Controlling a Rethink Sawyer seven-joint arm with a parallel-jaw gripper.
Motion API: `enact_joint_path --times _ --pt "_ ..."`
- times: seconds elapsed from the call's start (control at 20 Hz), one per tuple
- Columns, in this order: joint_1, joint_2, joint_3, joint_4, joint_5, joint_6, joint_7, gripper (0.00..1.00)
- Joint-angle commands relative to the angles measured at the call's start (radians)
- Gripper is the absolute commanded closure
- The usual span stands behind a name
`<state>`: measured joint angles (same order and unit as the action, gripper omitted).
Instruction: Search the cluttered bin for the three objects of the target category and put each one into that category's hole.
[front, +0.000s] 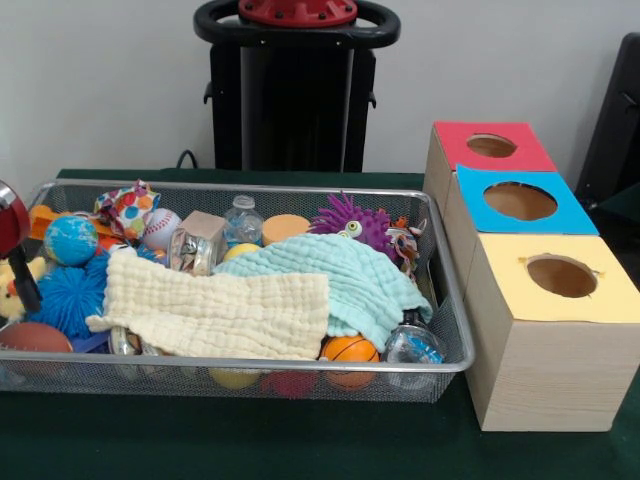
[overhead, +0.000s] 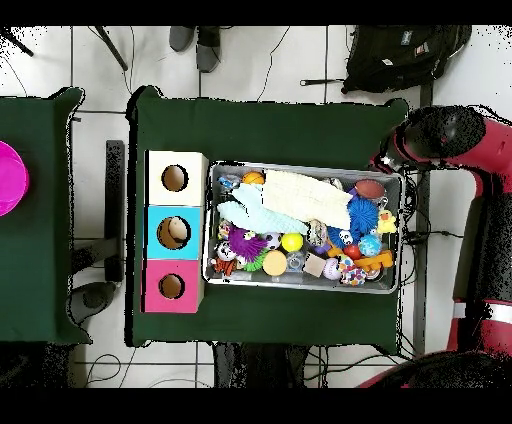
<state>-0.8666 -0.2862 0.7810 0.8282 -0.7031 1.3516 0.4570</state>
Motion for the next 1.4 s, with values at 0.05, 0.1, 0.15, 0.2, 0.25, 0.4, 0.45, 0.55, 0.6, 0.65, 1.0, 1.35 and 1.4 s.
enact_joint_path --times 0.05,0.1,0.15,0.2,0.25,0.4,0.45,0.55,0.6,0.65,1.0,1.35,1.4 --pt "0.042 0.036 0.015 -0.054 -0.037 0.071 -0.366 0.0" --pt "0.04 0.028 0.011 -0.029 -0.029 0.059 -0.362 0.0" --pt "0.041 0.026 0.008 -0.022 -0.025 0.057 -0.365 0.0" --pt "0.038 0.021 0.004 -0.008 -0.02 0.051 -0.368 0.0" --pt "0.037 0.017 0.002 0.0 -0.017 0.049 -0.37 0.0" --pt "0.036 0.011 -0.005 0.017 -0.012 0.042 -0.38 0.0" --pt "0.035 0.011 -0.008 0.024 -0.011 0.038 -0.383 0.0" --pt "0.029 0.008 -0.014 0.044 -0.007 0.025 -0.383 0.0" --pt "0.027 0.005 -0.017 0.057 -0.005 0.021 -0.38 0.0" --pt "0.024 0.001 -0.021 0.07 -0.004 0.017 -0.377 0.0" --pt "0.005 -0.026 -0.036 0.118 -0.005 0.03 -0.38 0.0" --pt "0.027 -0.012 -0.031 0.052 -0.014 0.079 -0.388 0.0" --pt "0.031 -0.002 -0.027 0.021 -0.012 0.094 -0.382 0.0"
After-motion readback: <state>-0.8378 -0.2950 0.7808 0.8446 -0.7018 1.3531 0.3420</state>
